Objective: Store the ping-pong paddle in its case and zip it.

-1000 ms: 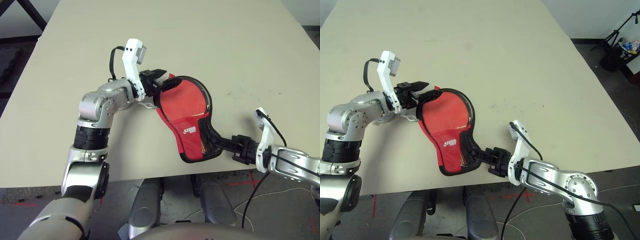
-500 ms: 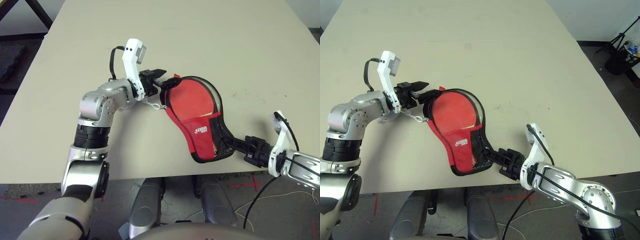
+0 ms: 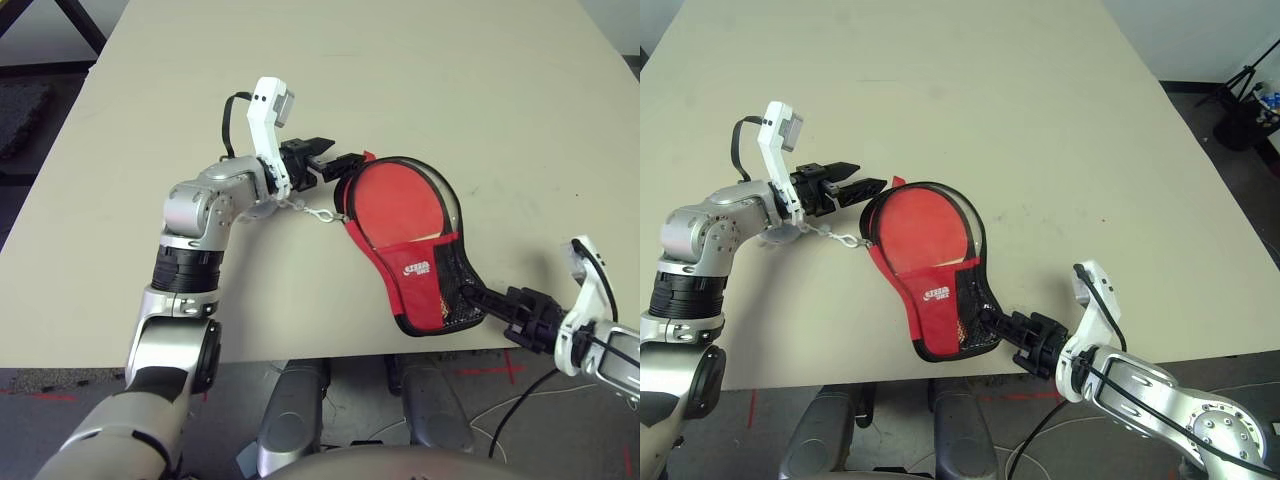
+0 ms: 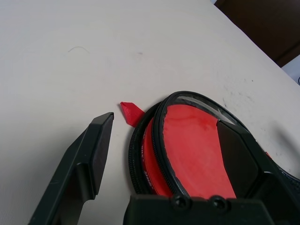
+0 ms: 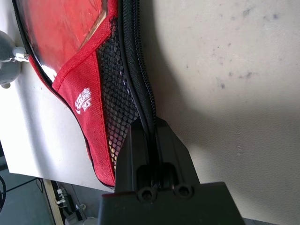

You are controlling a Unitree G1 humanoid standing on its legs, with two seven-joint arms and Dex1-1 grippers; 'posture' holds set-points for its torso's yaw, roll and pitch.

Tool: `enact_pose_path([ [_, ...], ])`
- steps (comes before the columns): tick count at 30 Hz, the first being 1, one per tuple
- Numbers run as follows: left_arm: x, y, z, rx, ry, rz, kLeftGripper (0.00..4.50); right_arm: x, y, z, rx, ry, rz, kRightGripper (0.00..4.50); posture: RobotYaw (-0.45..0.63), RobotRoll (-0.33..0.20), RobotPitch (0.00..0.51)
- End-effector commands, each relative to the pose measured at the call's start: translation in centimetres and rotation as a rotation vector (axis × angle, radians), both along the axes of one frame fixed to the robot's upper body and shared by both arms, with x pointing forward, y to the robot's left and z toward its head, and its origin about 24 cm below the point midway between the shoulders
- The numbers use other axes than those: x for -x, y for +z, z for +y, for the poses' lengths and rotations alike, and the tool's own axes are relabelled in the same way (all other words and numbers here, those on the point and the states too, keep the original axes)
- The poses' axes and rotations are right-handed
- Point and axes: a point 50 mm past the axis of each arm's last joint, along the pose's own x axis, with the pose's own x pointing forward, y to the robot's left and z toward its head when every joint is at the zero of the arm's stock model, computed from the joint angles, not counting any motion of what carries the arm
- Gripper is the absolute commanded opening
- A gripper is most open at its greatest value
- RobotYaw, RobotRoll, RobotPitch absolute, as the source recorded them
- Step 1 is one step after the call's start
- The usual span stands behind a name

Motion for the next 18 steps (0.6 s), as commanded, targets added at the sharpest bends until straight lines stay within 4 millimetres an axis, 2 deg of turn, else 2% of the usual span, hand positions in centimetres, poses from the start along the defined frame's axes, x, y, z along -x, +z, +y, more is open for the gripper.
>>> enact_pose_path([
  [1, -0.07, -0.32, -0.29, -0.018, -0.015, 0.003, 4.50, 0.12, -0.19, -0.83, 0.037, -0.057, 0.014, 0.00, -0.04, 0.000, 0.274],
  [18, -0.21, -0.42, -0.15, -0.028, -0.022, 0.004, 4.50, 0.65, -0.16, -0.89, 0.045, -0.067, 0.016, 0.00, -0.06, 0.000, 0.268],
])
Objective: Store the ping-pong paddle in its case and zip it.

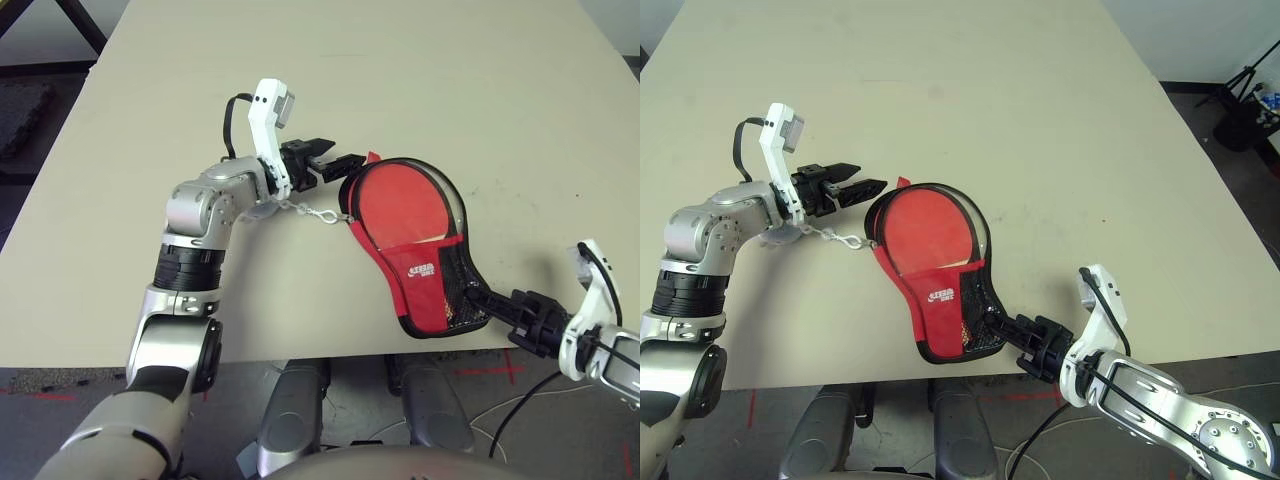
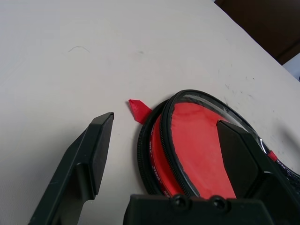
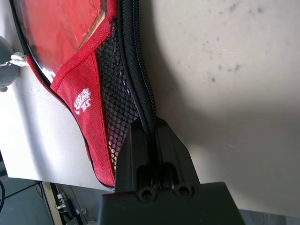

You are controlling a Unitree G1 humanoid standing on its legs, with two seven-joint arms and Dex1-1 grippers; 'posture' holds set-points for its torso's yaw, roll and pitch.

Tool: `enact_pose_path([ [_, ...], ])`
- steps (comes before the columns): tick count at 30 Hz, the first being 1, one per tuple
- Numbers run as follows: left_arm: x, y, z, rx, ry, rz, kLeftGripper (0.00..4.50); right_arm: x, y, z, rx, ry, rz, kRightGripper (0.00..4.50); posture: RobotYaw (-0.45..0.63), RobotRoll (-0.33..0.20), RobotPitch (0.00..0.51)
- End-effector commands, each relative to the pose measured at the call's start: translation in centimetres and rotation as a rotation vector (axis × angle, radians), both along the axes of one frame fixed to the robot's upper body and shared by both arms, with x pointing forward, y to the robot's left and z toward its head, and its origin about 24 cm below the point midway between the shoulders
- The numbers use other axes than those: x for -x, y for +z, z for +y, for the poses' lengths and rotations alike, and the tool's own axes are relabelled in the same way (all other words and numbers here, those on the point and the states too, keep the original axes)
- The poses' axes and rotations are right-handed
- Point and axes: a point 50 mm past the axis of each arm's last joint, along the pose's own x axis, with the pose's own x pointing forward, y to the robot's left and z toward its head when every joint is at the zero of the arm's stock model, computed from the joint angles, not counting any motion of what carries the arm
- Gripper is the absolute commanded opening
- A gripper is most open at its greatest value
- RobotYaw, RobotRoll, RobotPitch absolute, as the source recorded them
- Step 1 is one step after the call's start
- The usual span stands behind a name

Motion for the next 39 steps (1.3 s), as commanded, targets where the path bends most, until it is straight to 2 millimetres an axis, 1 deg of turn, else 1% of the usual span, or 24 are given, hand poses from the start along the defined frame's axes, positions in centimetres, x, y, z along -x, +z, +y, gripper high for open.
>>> enact_pose_path([
  [1, 0.0, -0.4, -0.2, -0.021, -0.016, 0.009, 4.50, -0.1, 0.0, -0.5, 0.038, -0.030, 0.001, 0.00, -0.06, 0.000, 0.268],
  [5, -0.1, -0.2, -0.4, -0.011, -0.020, 0.004, 4.50, -1.1, 0.9, 0.1, 0.028, 0.021, -0.059, 0.00, -0.06, 0.000, 0.260],
  [7, -0.2, -0.2, -0.5, -0.014, -0.024, -0.002, 4.50, -1.7, 1.6, 0.3, 0.039, 0.055, -0.094, 0.69, -0.06, 0.000, 0.260],
  [8, -0.2, -0.1, -0.5, -0.014, -0.024, -0.003, 4.50, -2.0, 2.0, 0.3, 0.049, 0.075, -0.109, 0.90, -0.06, 0.000, 0.257],
  [10, -0.1, 0.0, -0.5, -0.015, -0.026, -0.012, 4.50, -2.6, 3.2, 0.3, 0.099, 0.155, -0.154, 1.59, -0.05, 0.000, 0.250],
  [11, -0.1, 0.2, -0.5, -0.013, -0.027, -0.016, 4.50, -3.0, 4.2, 0.4, 0.130, 0.219, -0.192, 1.88, -0.05, 0.000, 0.250],
  [12, -0.1, 0.3, -0.5, -0.012, -0.028, -0.019, 4.50, -3.3, 4.9, 0.5, 0.151, 0.262, -0.215, 2.27, -0.05, 0.000, 0.245],
  [14, 0.0, 0.7, -0.5, -0.022, -0.035, -0.040, 4.50, -3.9, 7.2, 0.7, 0.245, 0.438, -0.256, 2.91, -0.03, 0.000, 0.236],
  [15, 0.0, 0.9, -0.5, -0.026, -0.037, -0.048, 4.50, -4.0, 7.9, 0.7, 0.272, 0.490, -0.257, 3.16, -0.03, 0.000, 0.236],
  [16, 0.0, 1.0, -0.5, -0.028, -0.038, -0.052, 4.50, -4.1, 8.3, 0.6, 0.287, 0.524, -0.253, 3.54, -0.02, 0.000, 0.234],
  [17, 0.0, 1.2, -0.4, -0.029, -0.037, -0.057, 4.50, -4.5, 8.8, 0.4, 0.319, 0.520, -0.254, 3.80, -0.01, 0.000, 0.231],
  [19, 0.0, 1.4, -0.3, -0.032, -0.036, -0.064, 4.50, -5.1, 9.4, 0.2, 0.367, 0.511, -0.252, 4.46, -0.01, 0.000, 0.230],
  [20, 0.0, 1.4, -0.3, -0.033, -0.036, -0.067, 4.50, -5.5, 9.5, 0.3, 0.403, 0.519, -0.268, 4.46, -0.01, 0.000, 0.229],
  [23, 0.1, 1.6, -0.4, -0.041, -0.046, -0.075, 4.50, -6.7, 8.8, 2.2, 0.530, 0.618, -0.348, 4.46, 0.00, 0.000, 0.226],
  [25, 0.1, 1.7, -0.5, -0.050, -0.052, -0.079, 4.50, -7.2, 8.2, 3.2, 0.540, 0.672, -0.362, 4.46, 0.00, 0.000, 0.225],
  [29, 0.0, 1.7, -0.7, -0.088, -0.065, -0.092, 4.50, -8.6, 6.7, 5.2, 0.627, 0.742, -0.401, 4.46, 0.01, 0.000, 0.224],
  [33, 0.1, 2.0, -0.7, -0.106, -0.074, -0.102, 4.50, -9.4, 6.3, 6.3, 0.658, 0.769, -0.425, 4.46, 0.02, 0.000, 0.225],
  [37, 0.1, 2.1, -0.7, -0.115, -0.078, -0.107, 4.50, -9.7, 6.0, 7.3, 0.676, 0.795, -0.441, 4.46, 0.02, 0.000, 0.228],
  [39, 0.1, 2.2, -0.7, -0.127, -0.078, -0.115, 4.50, -9.8, 5.8, 7.6, 0.712, 0.813, -0.456, 4.46, 0.02, 0.000, 0.229],
])
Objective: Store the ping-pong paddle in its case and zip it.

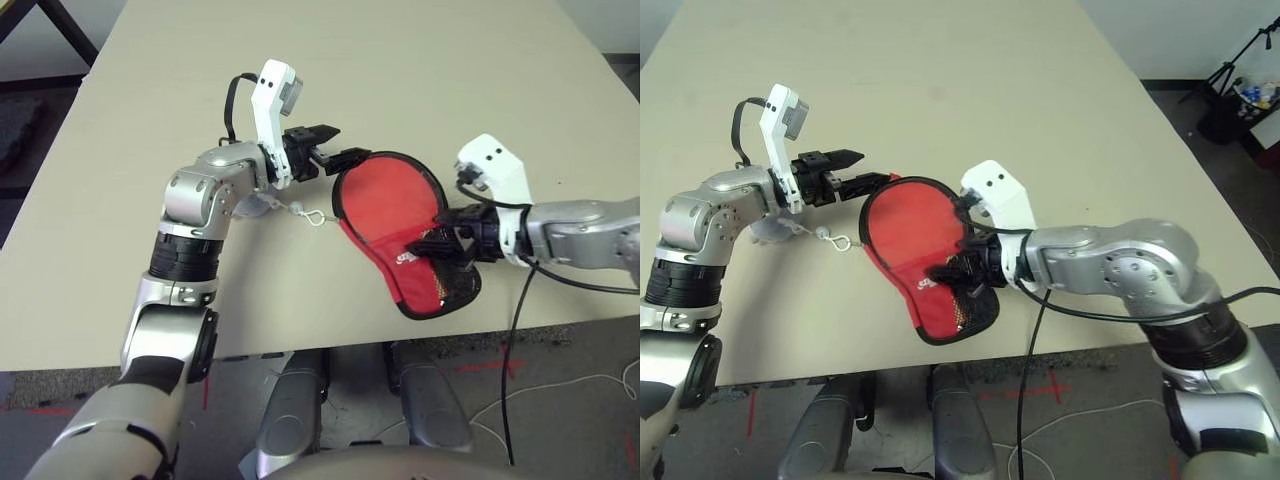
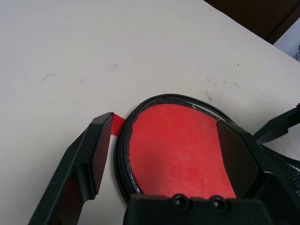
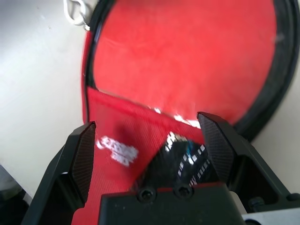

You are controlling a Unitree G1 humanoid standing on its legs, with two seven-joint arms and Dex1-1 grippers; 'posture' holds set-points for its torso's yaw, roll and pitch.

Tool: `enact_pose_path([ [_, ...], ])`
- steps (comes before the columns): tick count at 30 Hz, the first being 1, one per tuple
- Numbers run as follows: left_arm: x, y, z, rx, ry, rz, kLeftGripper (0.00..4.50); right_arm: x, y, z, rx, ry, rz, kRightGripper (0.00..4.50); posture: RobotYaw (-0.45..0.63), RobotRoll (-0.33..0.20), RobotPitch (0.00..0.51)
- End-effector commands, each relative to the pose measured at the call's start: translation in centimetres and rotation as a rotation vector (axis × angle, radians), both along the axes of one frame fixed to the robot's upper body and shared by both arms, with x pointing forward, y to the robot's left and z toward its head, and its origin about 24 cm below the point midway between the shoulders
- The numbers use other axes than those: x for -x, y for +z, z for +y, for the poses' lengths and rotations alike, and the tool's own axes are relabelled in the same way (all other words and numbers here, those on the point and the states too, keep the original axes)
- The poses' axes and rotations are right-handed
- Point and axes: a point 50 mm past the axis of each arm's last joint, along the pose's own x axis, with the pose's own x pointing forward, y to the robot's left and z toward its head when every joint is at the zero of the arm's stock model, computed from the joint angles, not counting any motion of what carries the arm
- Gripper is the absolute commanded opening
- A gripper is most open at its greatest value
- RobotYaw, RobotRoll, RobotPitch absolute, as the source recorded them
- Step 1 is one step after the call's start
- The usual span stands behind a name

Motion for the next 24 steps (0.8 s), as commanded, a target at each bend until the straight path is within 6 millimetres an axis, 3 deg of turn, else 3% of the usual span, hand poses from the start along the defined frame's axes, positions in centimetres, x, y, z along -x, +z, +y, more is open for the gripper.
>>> enact_pose_path([
  [1, 0.1, 0.2, -0.2, -0.034, -0.017, -0.022, 4.50, 0.1, -0.8, 0.4, 0.080, 0.033, -0.009, 4.46, 0.02, 0.000, 0.230],
  [7, 0.0, 0.5, 0.5, -0.091, -0.017, -0.043, 4.50, 0.2, -1.8, 0.2, 0.163, 0.064, -0.028, 4.46, 0.02, 0.000, 0.230],
  [16, 0.0, 1.3, 5.3, -0.370, 0.054, -0.081, 4.50, -0.6, -3.3, 0.1, 0.232, 0.067, -0.055, 4.46, 0.03, 0.000, 0.221],
  [24, 1.7, 2.3, 8.8, -0.546, 0.185, 0.003, 4.50, -0.8, -3.9, 0.5, 0.224, 0.074, -0.052, 4.46, 0.04, 0.000, 0.218],
])
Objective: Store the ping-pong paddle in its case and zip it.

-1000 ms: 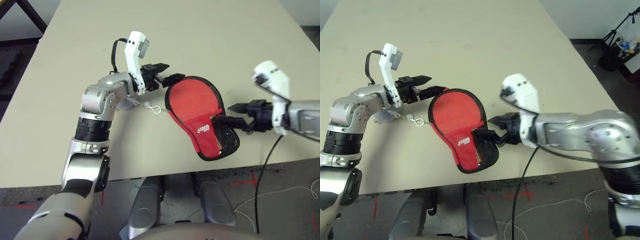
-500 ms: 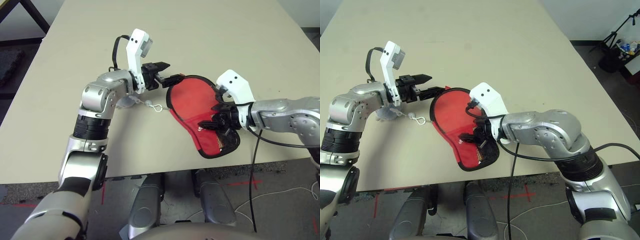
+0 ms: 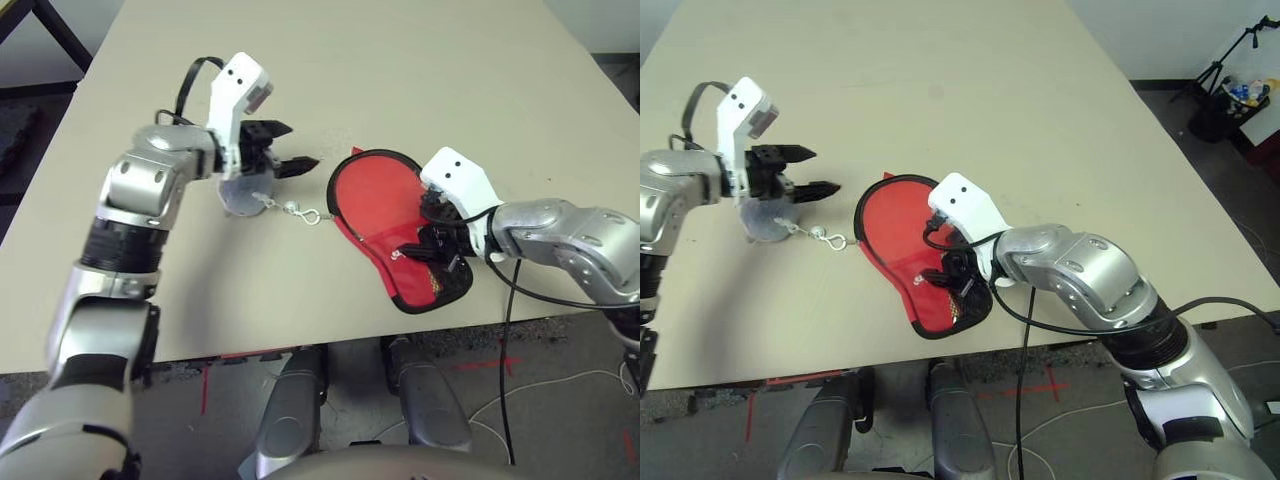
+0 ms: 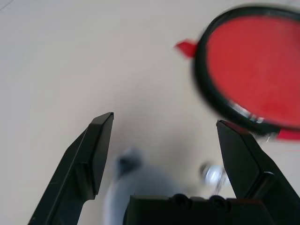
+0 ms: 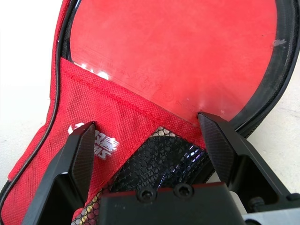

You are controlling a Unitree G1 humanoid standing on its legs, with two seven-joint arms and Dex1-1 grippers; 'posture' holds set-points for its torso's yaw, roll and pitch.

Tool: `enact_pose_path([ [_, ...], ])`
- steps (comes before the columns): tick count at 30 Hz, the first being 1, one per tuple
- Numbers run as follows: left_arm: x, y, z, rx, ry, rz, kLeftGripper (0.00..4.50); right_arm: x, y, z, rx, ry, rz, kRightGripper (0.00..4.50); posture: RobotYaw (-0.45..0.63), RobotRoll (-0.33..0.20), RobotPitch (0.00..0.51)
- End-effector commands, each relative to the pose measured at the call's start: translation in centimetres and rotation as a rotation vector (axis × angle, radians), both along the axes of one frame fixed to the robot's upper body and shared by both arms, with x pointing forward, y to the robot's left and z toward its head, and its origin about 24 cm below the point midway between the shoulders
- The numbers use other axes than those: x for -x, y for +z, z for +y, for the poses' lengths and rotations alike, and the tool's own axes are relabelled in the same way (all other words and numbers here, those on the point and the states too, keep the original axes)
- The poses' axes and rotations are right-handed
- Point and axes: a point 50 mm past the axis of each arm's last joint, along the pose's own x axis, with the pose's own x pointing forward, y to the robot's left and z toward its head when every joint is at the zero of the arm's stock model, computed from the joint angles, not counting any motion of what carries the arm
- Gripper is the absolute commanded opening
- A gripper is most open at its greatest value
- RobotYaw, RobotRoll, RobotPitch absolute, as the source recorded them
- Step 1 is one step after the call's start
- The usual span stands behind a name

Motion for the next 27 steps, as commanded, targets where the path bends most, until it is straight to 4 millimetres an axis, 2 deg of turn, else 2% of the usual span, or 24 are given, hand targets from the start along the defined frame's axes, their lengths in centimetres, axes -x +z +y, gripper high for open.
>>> enact_pose_path([
  [1, 0.6, -0.7, 0.3, -0.047, 0.043, 0.050, 4.50, 0.2, -1.9, -0.1, 0.028, -0.010, 0.080, 4.46, 0.05, 0.000, 0.216],
  [9, 1.3, -2.9, 0.4, -0.056, 0.101, 0.158, 4.50, 0.0, -1.9, 0.3, 0.018, 0.002, 0.076, 4.46, 0.05, 0.000, 0.215],
  [18, 0.0, -4.6, 2.5, -0.122, 0.288, 0.178, 4.50, 0.0, -2.1, 0.7, 0.008, 0.010, 0.080, 4.46, 0.04, 0.000, 0.227],
  [21, -0.1, -5.4, 2.8, -0.159, 0.299, 0.192, 4.50, 0.0, -2.0, 0.8, 0.006, 0.011, 0.078, 4.46, 0.04, 0.000, 0.225],
  [27, -0.2, -6.5, 2.4, -0.131, 0.287, 0.232, 4.50, 0.0, -2.0, 1.1, -0.003, 0.013, 0.077, 4.46, 0.03, 0.000, 0.227],
])
